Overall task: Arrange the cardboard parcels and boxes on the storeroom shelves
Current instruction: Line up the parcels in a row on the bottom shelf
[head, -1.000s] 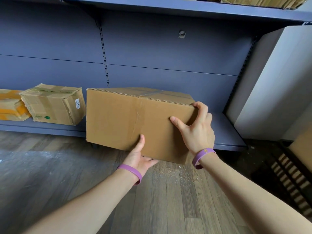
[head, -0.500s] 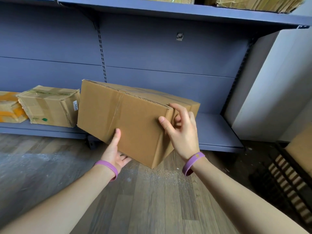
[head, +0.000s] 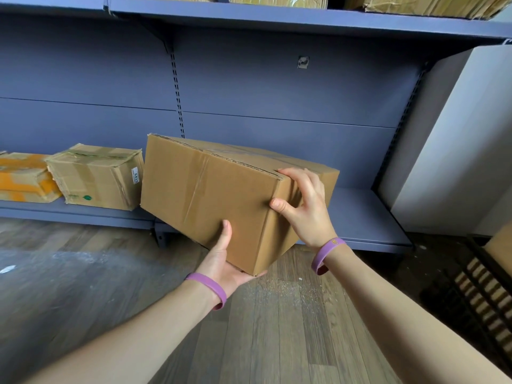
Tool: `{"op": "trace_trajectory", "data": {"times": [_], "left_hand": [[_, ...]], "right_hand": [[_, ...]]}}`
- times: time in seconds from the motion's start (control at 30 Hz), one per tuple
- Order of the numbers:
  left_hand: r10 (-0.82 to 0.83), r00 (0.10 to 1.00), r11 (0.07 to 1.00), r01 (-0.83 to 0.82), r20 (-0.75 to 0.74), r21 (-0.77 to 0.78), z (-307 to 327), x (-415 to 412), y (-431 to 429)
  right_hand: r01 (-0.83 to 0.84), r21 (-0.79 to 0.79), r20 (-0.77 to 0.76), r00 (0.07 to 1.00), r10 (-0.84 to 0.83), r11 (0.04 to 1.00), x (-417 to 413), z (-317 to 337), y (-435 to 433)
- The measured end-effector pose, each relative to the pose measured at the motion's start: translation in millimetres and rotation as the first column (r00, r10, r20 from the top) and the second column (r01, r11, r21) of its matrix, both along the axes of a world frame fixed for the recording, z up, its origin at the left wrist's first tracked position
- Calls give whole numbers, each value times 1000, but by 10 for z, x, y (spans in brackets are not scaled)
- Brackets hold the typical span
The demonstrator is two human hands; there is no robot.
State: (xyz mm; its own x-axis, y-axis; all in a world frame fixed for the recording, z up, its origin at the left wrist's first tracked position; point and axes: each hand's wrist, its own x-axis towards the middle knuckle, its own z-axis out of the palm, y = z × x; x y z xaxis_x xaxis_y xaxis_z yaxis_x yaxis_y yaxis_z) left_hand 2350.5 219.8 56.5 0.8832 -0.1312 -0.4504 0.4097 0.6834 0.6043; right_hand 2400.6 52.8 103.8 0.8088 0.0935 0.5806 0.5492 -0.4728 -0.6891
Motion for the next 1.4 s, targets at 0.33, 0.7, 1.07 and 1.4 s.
{"op": "trace_trajectory", "data": {"times": [0.33,0.7,1.07,1.4], "left_hand": [[78,996,979,-67,-49,194,-11,43,163],[26,966,941,-110,257,319,-153,66,210],[106,960,932,-187,260,309,-365,168,627],[94,962,929,-178,256,325,-583,262,988]], "right_hand": [[220,-57,112,971,-213,974,-160,-39,495],[295,-75,80,954,-289,952,-62,-91,642],[370,-80,-159,912,-378,925,374,-254,-81],[404,-171,-341,831,-439,898,759,-375,-500]]}}
